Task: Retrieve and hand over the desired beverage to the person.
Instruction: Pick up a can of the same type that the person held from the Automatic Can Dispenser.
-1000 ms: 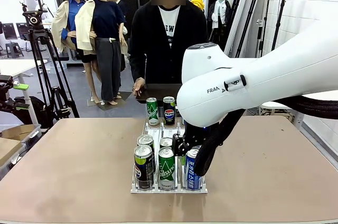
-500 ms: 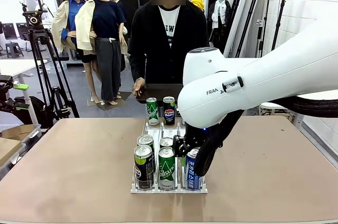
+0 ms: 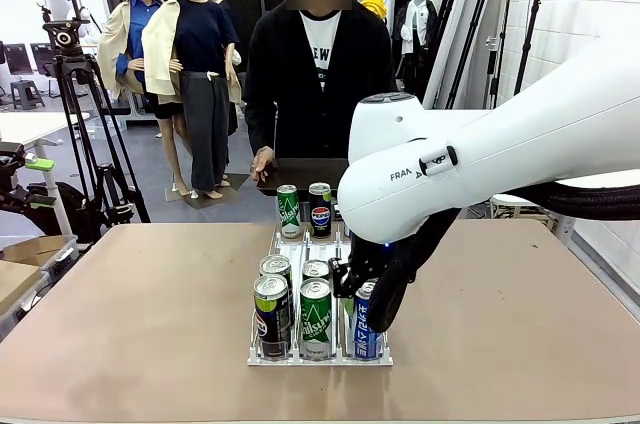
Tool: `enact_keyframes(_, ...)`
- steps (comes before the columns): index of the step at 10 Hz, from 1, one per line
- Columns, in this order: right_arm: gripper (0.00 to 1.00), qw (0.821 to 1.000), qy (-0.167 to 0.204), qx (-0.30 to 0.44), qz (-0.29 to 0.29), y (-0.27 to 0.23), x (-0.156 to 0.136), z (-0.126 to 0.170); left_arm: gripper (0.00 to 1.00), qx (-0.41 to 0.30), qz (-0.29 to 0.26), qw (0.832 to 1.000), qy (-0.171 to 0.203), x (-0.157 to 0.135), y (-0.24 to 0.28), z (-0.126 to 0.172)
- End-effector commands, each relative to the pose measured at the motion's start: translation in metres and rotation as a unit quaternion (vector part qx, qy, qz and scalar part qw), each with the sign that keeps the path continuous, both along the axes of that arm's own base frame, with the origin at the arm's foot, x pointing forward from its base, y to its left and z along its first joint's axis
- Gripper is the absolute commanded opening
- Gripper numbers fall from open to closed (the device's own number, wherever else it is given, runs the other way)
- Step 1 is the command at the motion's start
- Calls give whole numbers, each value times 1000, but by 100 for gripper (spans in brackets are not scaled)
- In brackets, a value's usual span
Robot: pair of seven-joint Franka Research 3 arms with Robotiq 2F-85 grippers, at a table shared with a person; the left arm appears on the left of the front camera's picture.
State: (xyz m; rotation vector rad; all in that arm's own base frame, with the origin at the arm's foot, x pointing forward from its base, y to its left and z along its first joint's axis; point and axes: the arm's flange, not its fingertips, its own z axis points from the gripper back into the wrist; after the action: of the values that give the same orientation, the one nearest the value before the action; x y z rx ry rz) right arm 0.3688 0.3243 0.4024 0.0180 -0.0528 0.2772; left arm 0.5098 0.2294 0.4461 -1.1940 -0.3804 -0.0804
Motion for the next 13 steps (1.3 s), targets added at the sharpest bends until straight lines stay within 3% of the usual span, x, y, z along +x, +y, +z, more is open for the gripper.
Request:
enact_keyframes(1, 48, 1000, 9, 20, 11, 3, 4, 0, 100, 2, 7, 1000, 4, 0, 1, 1)
enact_keyframes(4, 0, 1000, 13, 23, 12, 0, 4, 3, 100, 2, 7, 1000, 4, 0, 1, 1)
enact_keyframes(6, 0, 999, 3, 15, 34, -10, -5, 3, 100, 2, 7, 1000, 4, 0, 1, 1)
enact_keyframes(7, 0, 1000, 6, 10, 7, -1, 3, 2, 100, 2, 7, 1000, 4, 0, 1, 1)
enact_keyframes(13, 0, 1000, 6, 10, 7, -1, 3, 2, 100, 2, 7, 1000, 4, 0, 1, 1)
